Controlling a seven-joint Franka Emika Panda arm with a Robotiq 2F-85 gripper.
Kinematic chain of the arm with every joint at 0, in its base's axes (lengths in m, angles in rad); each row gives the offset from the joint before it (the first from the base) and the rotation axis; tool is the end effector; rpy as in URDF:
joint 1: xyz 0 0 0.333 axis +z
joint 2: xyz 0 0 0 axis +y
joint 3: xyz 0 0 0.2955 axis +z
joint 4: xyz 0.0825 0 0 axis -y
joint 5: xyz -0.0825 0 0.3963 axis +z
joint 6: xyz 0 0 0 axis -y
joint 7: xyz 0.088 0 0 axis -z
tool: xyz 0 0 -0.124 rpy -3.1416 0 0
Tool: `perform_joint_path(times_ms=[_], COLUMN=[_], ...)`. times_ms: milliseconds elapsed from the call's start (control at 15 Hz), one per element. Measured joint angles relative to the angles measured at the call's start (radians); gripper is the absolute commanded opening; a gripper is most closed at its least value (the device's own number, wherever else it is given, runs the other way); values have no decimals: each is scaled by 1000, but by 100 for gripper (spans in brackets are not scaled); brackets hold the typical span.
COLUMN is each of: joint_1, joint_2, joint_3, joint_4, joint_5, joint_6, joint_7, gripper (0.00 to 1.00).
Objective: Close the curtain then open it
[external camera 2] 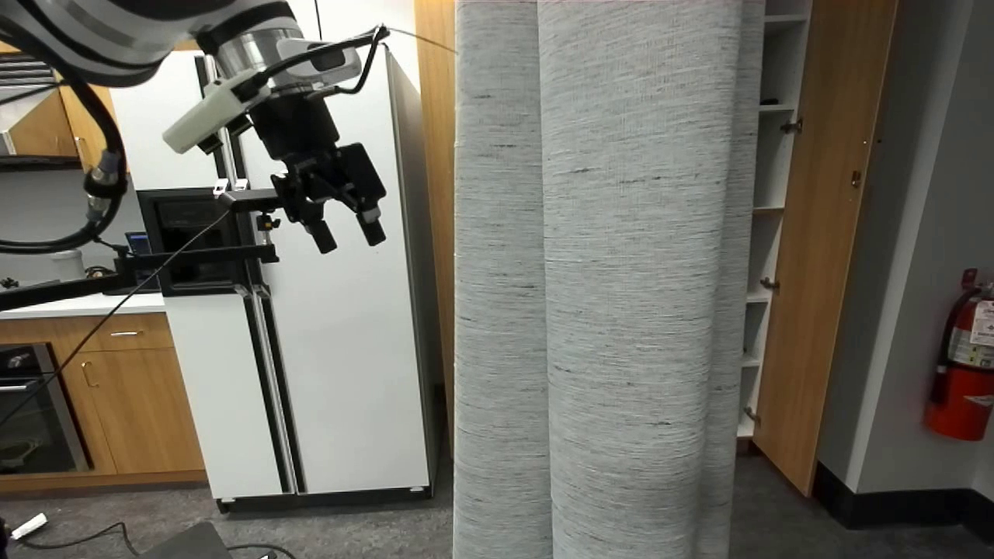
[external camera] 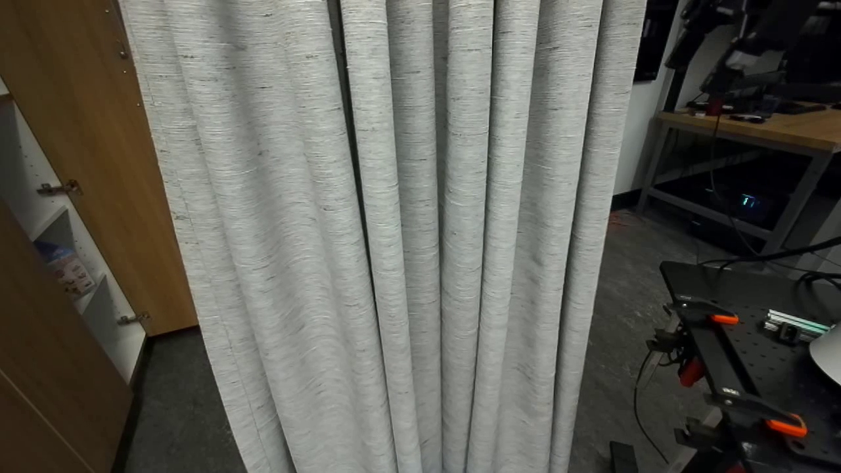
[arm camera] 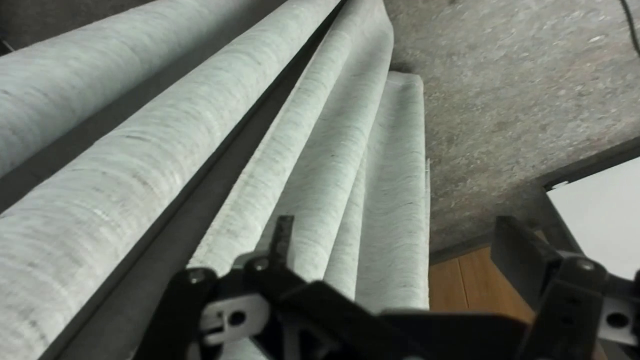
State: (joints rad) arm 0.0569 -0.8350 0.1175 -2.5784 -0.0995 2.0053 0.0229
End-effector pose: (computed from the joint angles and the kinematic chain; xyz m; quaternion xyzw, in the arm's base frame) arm 0.3543 0.0563 0.5078 0.9847 0.0763 0.1347 0.0800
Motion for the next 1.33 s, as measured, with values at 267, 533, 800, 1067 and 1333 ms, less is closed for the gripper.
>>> perform_joint_path(times_ms=[267, 533, 800, 1067, 1333], joint_1=[-43, -85, -115, -126, -136], joint_2=[33, 91, 151, 194, 219], joint_3=[-13, -23, -28, -28, -26], joint_4=[-9, -9, -1, 25, 64], joint_5=[-103, -165, -194, -207, -236], joint_6=[124, 221, 288, 310, 323], joint_7=[-3, -3, -3, -2, 6], gripper=[100, 100, 100, 100, 100])
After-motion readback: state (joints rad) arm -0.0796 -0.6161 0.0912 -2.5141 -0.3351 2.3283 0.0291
